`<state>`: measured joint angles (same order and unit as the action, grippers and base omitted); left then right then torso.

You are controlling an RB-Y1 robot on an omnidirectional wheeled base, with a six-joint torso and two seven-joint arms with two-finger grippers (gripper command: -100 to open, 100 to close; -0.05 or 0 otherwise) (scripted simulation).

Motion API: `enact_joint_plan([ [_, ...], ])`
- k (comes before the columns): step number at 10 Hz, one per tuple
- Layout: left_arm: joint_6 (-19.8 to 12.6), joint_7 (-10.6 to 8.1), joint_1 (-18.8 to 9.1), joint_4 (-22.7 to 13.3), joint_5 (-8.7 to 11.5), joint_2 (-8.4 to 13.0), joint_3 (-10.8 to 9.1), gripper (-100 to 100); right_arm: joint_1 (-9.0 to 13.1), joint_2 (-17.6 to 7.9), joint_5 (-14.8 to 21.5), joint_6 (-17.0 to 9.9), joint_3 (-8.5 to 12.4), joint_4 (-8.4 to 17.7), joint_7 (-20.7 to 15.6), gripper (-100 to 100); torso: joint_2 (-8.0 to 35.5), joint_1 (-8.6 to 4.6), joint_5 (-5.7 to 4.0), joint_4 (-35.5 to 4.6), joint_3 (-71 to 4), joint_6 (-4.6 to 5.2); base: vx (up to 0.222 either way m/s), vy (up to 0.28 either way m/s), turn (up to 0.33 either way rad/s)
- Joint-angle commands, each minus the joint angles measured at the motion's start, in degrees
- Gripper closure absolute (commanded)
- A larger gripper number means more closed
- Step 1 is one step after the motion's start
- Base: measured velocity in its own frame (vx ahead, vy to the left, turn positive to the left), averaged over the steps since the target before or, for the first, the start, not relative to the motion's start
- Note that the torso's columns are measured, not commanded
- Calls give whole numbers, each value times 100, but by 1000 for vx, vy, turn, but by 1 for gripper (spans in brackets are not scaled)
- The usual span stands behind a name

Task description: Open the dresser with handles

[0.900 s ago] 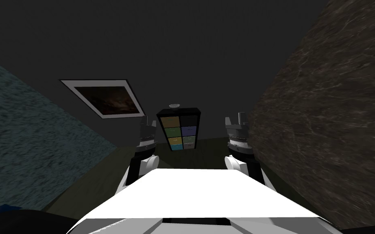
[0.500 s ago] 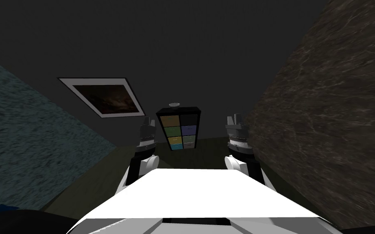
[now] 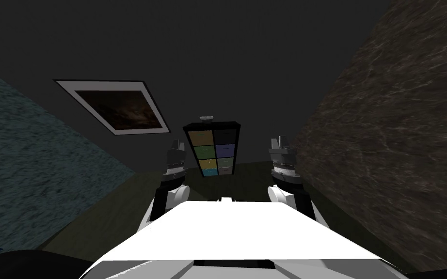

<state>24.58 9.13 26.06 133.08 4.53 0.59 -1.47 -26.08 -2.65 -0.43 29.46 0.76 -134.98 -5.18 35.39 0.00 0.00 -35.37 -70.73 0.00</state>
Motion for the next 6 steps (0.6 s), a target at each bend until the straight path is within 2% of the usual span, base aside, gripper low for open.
enact_joint_plan([
  [1, 14, 4, -12, -66, -8, 197, 0, -100, 0, 0, 0, 0, 0, 0, 0, 0, 423, 0, 0, -423, -846, 0, 17, -9, -4],
  [3, 47, 13, -37, -213, -26, 439, 0, -100, -1, 1, 0, -1, 0, 3, 0, 0, 664, -4, -1, -666, -1356, 0, 29, -32, -7],
  [6, 129, 35, -96, -551, -68, 683, -1, -100, -1, 1, 0, 0, -1, 3, 0, 0, 685, -2, -1, -689, -1387, 0, 54, -50, -9],
])
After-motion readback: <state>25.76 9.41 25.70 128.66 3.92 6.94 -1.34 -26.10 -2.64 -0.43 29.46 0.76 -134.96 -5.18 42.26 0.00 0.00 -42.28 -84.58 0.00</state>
